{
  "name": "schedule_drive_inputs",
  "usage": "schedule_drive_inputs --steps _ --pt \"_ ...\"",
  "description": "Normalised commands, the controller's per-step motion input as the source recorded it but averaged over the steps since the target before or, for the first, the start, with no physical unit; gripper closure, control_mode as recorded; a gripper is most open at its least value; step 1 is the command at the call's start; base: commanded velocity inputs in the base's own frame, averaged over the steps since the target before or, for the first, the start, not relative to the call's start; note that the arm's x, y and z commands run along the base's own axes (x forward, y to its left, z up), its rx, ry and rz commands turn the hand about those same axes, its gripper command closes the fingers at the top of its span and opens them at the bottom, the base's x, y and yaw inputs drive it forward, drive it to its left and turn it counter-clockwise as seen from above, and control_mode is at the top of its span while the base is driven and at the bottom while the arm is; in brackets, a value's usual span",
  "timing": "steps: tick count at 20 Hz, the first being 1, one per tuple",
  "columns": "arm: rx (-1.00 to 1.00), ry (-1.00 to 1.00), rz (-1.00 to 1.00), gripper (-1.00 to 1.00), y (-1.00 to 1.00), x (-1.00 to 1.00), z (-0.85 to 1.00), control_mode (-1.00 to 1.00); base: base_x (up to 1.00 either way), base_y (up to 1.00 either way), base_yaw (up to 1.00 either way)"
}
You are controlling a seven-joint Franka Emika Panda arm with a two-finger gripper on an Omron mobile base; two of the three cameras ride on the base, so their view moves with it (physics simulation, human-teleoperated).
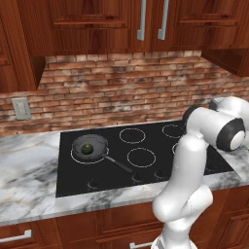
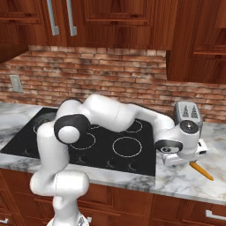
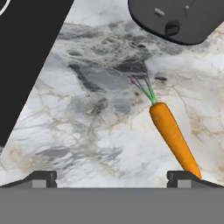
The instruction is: Put the squash and carrot in the pan. Then turn on the front left burner and set the heat to medium.
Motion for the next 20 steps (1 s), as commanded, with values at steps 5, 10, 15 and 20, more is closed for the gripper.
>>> schedule_drive_inputs --steps 5,10,15,20 --pt "0.00 0.00 0.15 -1.00 -0.03 0.17 0.00 -1.00 0.00 0.00 0.00" --pt "0.00 0.02 0.03 -1.00 -0.21 0.07 0.00 -1.00 0.00 0.00 0.00" --pt "0.00 0.21 -0.03 -1.00 -0.06 0.48 0.01 -1.00 0.00 0.00 0.00" --pt "0.00 0.18 -0.10 -1.00 0.00 0.63 -0.06 -1.00 0.00 0.00 0.00"
